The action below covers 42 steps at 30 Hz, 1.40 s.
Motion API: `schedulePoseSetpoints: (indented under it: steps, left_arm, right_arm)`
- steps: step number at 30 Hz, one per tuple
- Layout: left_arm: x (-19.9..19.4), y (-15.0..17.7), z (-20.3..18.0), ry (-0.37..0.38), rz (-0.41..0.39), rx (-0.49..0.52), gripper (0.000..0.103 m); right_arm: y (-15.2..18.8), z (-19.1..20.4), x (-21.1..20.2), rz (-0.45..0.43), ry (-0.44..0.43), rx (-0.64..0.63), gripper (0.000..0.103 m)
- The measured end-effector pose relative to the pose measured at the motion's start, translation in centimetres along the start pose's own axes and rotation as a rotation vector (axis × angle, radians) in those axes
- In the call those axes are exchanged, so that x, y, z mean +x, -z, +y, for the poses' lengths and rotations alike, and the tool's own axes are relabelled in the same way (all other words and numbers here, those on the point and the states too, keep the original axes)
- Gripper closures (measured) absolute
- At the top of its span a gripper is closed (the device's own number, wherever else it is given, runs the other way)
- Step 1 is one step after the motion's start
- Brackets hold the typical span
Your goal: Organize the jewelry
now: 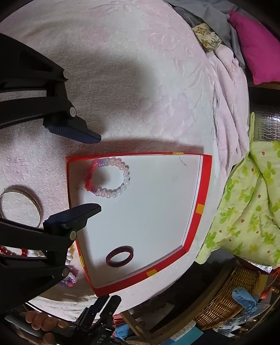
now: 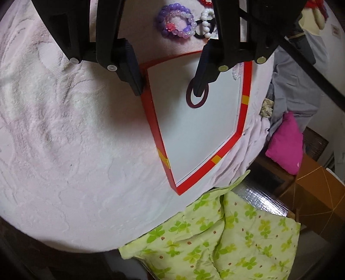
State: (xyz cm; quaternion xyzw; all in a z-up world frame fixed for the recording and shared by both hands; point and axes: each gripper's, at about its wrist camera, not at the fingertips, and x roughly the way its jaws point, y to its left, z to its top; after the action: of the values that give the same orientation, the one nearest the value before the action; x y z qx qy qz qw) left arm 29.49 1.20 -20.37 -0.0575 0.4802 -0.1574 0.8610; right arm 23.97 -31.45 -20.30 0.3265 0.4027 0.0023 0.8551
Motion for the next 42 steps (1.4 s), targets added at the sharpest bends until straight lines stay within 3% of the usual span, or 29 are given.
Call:
schedulePoseSetpoints:
  steps: [5, 11, 17, 22, 28, 30, 32, 38, 42]
  left_arm:
    - [-0.5, 0.1, -0.2, -0.001, -0.010, 0.025, 0.044]
    - [-3.3, 1.4, -0.7, -0.032, -0.080, 0.071, 0.044]
    - [-5.6, 4.6, -3.6, 0.033, -0.092, 0.239, 0.044]
    - [-5.3, 5.9, -5.2, 0.087, -0.054, 0.330, 0.044]
    - [-4.9, 6.3, -6.1, 0.130, -0.015, 0.376, 0.044]
    - [-5.0, 6.4, -6.5, 0.156, -0.011, 0.394, 0.044]
    - [-5.1, 6.6, -6.9, 0.181, -0.008, 0.409, 0.044]
    - [-4.5, 7.4, -9.1, 0.209, 0.010, 0.470, 0.044]
    - [-3.5, 7.7, -10.5, 0.235, 0.033, 0.480, 0.044]
  right_arm:
    - [0.0, 0.0, -1.1, -0.017, 0.020, -0.038, 0.051]
    - [2.1, 0.4, -3.2, 0.040, 0.029, -0.113, 0.051]
    - [5.0, 1.2, -3.9, 0.095, 0.004, -0.187, 0.053]
    - [5.8, 1.9, -2.3, 0.128, 0.026, -0.222, 0.054]
    - [6.2, 2.7, 0.8, 0.188, 0.067, -0.273, 0.063]
    - [6.5, 3.3, 1.2, 0.185, 0.103, -0.332, 0.086]
    - [6.6, 3.4, 1.2, 0.172, 0.130, -0.359, 0.090]
    - [5.3, 2.3, -0.9, 0.103, 0.078, -0.296, 0.091]
    - [4.7, 1.2, -1.6, 0.103, 0.067, -0.244, 0.091]
